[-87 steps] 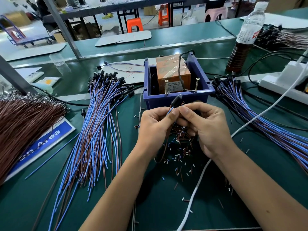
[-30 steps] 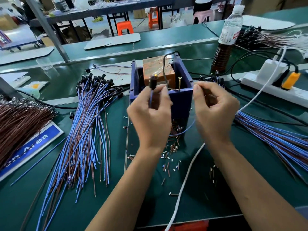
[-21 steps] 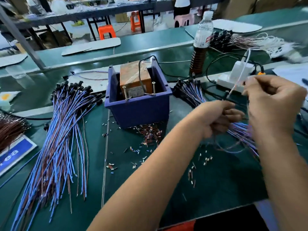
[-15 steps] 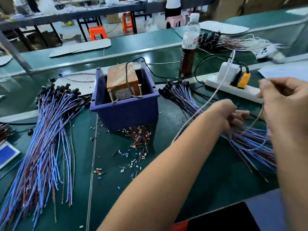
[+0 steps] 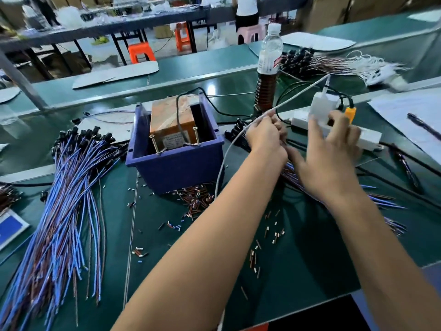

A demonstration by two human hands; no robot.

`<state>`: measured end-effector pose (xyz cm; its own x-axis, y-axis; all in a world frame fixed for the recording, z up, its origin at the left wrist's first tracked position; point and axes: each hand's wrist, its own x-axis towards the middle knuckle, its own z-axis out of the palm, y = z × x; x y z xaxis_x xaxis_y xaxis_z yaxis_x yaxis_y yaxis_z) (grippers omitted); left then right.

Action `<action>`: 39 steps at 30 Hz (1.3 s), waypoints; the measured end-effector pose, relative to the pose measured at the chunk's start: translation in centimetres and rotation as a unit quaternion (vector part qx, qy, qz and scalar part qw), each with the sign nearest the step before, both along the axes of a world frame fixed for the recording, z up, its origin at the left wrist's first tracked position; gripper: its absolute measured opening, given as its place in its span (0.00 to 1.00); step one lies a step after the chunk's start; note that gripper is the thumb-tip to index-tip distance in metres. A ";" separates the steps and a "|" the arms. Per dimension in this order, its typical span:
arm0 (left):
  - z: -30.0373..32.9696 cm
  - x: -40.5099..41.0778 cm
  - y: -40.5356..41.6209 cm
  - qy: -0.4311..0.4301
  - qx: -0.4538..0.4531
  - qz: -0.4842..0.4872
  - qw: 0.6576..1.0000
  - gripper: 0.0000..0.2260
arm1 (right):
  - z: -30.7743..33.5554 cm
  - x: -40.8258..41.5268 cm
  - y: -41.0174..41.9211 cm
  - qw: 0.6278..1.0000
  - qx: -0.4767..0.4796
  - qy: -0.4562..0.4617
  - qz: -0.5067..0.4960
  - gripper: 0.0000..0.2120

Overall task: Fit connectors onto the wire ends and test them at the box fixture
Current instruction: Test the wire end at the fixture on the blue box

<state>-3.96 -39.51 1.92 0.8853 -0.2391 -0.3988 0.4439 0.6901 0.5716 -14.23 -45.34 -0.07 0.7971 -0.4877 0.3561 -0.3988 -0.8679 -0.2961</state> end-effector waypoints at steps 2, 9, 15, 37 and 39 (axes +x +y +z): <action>-0.1 0.7 0.6 0.014 0.000 0.027 1.000 0.14 | -0.7 0.5 0.5 1.000 -0.011 -0.017 0.024 0.27; -0.3 2.4 1.9 0.050 -0.028 0.088 0.994 0.14 | -0.7 0.2 0.3 0.993 0.028 -0.065 0.094 0.18; 0.5 3.0 1.9 0.054 0.075 0.079 0.993 0.04 | 2.1 -1.5 -1.8 0.976 0.153 -0.046 0.146 0.15; -3.6 1.7 2.8 -0.135 0.559 0.008 0.818 0.09 | -2.6 2.1 1.5 0.995 0.043 0.062 0.064 0.24; -3.3 1.5 2.8 -0.141 0.560 0.007 0.816 0.10 | -2.7 2.2 1.5 0.996 0.061 0.031 0.053 0.16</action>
<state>-2.43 -36.70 -1.43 0.9791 0.1475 -0.1400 0.1823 -0.3320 0.9255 -11.99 -43.86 -2.76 0.8653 -0.4355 0.2482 -0.3266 -0.8654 -0.3800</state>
